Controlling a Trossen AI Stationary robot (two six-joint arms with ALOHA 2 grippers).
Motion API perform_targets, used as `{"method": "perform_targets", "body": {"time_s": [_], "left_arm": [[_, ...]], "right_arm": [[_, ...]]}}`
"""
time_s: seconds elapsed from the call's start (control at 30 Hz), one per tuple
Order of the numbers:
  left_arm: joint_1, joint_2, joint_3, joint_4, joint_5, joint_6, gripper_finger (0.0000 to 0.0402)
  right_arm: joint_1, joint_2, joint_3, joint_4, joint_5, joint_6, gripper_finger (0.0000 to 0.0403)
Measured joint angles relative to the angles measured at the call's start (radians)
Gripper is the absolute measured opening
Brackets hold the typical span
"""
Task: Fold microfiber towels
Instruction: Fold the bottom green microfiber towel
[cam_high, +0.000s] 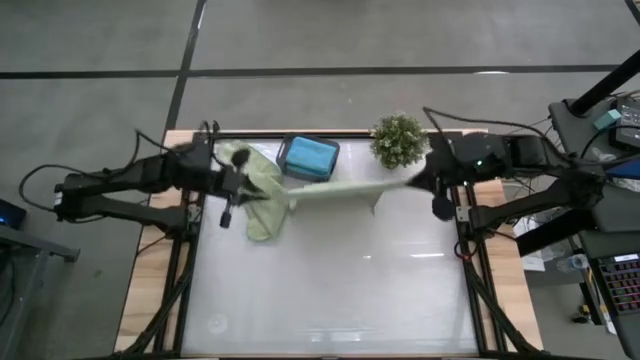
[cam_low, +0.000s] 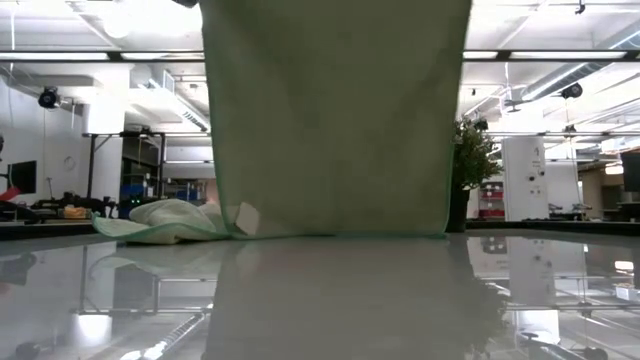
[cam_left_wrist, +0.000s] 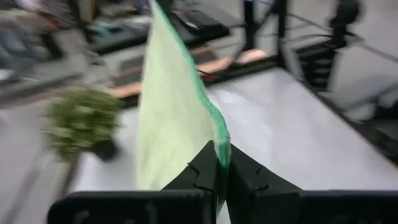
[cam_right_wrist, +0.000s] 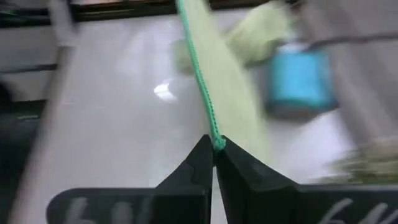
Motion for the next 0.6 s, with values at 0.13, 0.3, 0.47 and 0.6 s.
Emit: {"method": "perform_targets", "body": {"time_s": [0.13,0.3,0.47,0.6], "left_arm": [[-0.101,0.009,-0.094,0.060,0.030,-0.088,0.0000],[-0.254,0.036,-0.229,0.211,0.031,-0.233,0.0000],[-0.387,0.097,-0.325,0.331,0.030,-0.406,0.0000],[-0.464,0.164,-0.365,0.364,0.025,-0.577,0.0000]], "right_arm": [[0.064,-0.006,-0.089,0.006,-0.166,0.178,0.0008],[0.216,-0.002,-0.268,0.117,-0.199,0.355,0.0008],[0.344,0.007,-0.459,0.371,-0.266,0.501,0.0008],[0.409,0.032,-0.588,0.577,-0.313,0.670,0.0008]]}}
